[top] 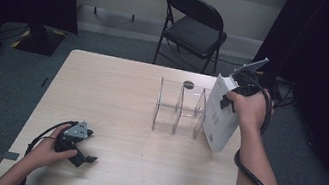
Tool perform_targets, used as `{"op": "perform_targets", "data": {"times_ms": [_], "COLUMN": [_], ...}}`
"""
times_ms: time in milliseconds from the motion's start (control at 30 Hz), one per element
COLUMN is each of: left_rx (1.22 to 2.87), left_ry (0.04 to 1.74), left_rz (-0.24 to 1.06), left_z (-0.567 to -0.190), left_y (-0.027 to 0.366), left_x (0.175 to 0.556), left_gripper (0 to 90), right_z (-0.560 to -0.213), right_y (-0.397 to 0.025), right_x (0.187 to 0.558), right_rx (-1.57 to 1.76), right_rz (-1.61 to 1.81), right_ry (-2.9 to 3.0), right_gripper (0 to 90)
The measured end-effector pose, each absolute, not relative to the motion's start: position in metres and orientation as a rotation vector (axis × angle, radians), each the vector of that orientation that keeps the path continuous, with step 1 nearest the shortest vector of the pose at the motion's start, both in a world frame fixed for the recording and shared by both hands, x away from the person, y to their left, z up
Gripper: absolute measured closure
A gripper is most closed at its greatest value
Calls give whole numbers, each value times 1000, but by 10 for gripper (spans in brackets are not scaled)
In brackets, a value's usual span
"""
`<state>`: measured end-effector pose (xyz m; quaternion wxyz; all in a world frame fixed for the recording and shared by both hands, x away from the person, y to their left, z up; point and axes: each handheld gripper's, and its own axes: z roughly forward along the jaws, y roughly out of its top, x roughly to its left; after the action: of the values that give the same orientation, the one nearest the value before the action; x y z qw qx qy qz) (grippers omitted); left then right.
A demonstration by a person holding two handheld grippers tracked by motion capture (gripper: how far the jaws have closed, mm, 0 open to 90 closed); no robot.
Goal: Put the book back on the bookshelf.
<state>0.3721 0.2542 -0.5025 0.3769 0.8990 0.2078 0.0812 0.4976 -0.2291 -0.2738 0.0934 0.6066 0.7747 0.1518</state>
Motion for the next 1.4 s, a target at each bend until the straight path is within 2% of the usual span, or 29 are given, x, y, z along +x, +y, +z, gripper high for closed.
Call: {"op": "perform_targets", "data": {"times_ms": [1400], "left_rx": [2299], "left_ry": [530], "left_rz": [207], "left_z": [-503], "left_y": [254], "left_x": [372], "left_gripper": [0], "right_z": [-285], "right_y": [-220], "right_x": [521], "right_rx": [1835], "right_rz": [465], "right_ry": [2232], "right_gripper": [526]}}
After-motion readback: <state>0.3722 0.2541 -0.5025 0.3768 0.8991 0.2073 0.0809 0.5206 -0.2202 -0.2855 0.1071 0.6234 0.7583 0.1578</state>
